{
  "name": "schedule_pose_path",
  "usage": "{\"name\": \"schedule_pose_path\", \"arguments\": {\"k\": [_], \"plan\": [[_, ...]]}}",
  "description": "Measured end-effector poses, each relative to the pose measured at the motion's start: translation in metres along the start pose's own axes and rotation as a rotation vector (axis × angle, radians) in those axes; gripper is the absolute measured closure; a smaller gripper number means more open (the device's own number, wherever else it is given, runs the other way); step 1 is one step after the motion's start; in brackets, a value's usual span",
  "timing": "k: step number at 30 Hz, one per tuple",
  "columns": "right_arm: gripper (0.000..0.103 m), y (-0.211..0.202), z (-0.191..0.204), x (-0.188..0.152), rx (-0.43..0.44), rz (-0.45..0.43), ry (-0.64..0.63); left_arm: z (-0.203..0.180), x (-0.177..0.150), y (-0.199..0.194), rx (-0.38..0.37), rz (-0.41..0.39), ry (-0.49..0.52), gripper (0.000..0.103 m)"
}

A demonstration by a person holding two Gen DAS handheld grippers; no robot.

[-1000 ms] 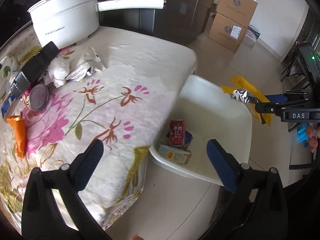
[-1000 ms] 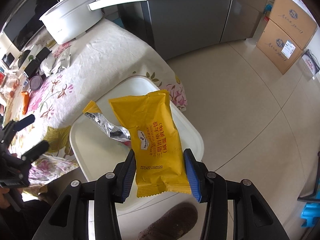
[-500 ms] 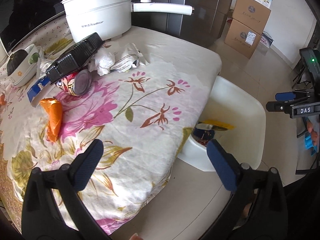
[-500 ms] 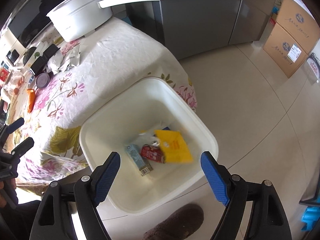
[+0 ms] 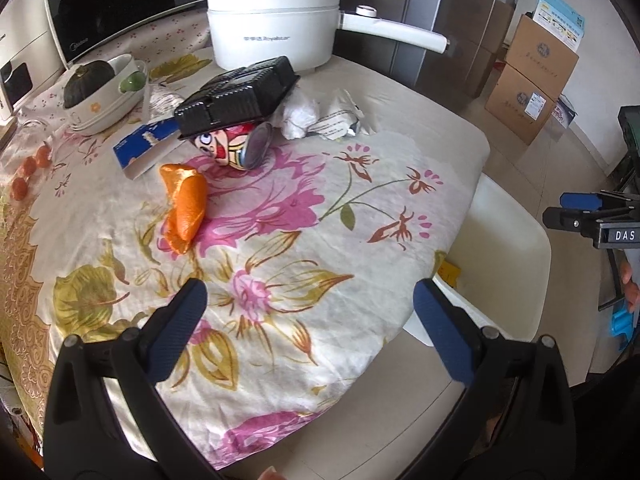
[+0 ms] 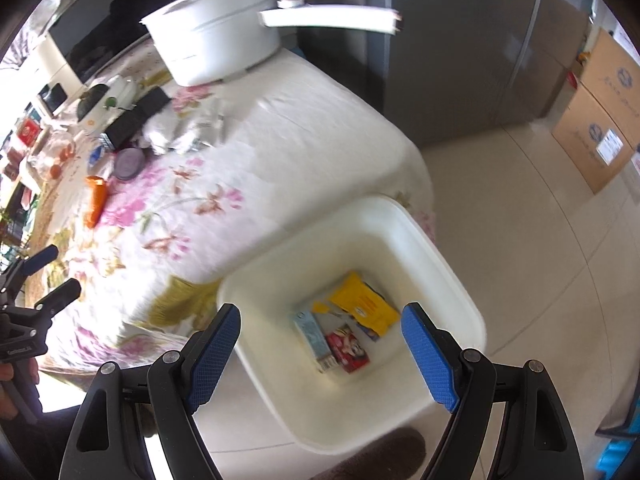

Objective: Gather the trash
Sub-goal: 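Reach the left tool to the orange peel and close on it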

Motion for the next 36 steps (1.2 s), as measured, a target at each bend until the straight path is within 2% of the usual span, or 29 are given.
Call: {"name": "schedule_pose_path", "arguments": {"k": [12,19,24,30,34,35,36], "plan": [[0.019,-0.006,0.068,0.03,0.028,-0.093,-0.041,0.064,0.004,-0.019,0.052,-0.06,-0.164,0.001],[0.019,0.004,0.096,0.044,0.053,-0.106,-0.042,0.099,0.013,0.0,0.058,-0.065,-0.25,0.001],[0.019,0.014,0.106,0.049,0.004,-0.1,-0.075,0.109,0.025,0.021,0.016,-0.08,-0.272,0.002],[0.019,0.027,0.098,0.051,-0.037,-0.078,-0.069,0.112,0.041,0.058,0.007,-0.047,-0.273,0.024],[0.019,0.031,0.095,0.05,-0.052,-0.067,-0.073,0.116,0.044,0.076,-0.015,-0.032,-0.315,0.036],[0.019,0.032,0.095,0.049,-0.056,-0.065,-0.076,0.117,0.044,0.081,-0.029,-0.023,-0.326,0.044],[0.019,0.032,0.094,0.049,-0.061,-0.063,-0.08,0.117,0.045,0.082,-0.022,-0.034,-0.326,0.048]]}}
Point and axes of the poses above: each gripper's, at about its wrist camera, not at the fingertips, and y roughly the way its jaws point, z to its left, x to its top, the point moved 2 cm from there along y, roughly the way its jaws point, and after that the axes turned 6 degrees about z, right-handed, at the moved point
